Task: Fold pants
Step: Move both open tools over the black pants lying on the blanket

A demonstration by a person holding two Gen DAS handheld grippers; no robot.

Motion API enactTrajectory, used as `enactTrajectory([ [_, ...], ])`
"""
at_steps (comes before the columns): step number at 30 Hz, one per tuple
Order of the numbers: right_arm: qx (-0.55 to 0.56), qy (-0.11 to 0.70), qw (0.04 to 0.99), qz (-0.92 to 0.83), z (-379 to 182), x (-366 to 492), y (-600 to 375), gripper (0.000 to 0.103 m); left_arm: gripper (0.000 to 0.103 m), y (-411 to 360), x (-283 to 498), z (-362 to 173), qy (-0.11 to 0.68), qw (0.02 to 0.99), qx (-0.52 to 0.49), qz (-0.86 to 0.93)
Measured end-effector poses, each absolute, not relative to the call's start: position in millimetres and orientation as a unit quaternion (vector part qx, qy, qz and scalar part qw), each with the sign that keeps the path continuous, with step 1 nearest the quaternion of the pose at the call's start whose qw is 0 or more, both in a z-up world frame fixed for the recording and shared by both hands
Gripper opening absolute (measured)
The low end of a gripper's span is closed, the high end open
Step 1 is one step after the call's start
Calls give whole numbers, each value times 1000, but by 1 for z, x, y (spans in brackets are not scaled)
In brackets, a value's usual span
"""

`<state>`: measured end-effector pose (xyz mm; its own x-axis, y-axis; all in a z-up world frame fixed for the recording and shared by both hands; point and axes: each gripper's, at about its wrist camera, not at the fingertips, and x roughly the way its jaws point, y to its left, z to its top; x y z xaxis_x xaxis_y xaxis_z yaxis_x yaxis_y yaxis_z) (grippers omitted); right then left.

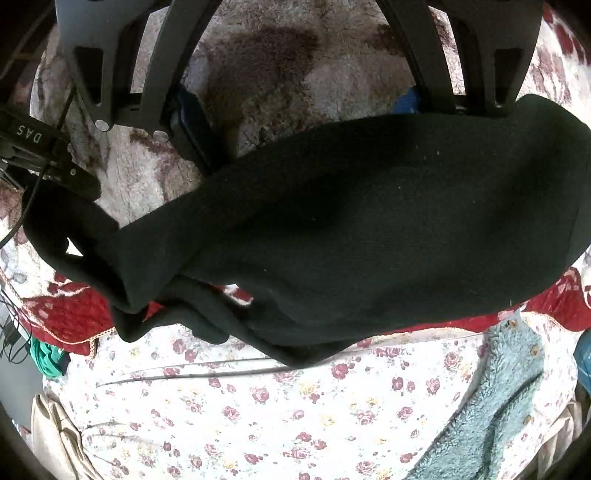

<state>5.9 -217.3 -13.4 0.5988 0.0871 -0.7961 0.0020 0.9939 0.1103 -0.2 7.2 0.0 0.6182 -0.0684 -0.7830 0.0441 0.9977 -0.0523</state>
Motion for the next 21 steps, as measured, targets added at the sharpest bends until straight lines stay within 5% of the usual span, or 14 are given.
enactTrajectory([
  [17,43,466,883,35,-10,14,-215,95,81,16,-17,23,467,883,-17,-46],
  [21,26,463,883,79,1,1,-215,79,81,41,-48,44,449,891,-38,-56],
])
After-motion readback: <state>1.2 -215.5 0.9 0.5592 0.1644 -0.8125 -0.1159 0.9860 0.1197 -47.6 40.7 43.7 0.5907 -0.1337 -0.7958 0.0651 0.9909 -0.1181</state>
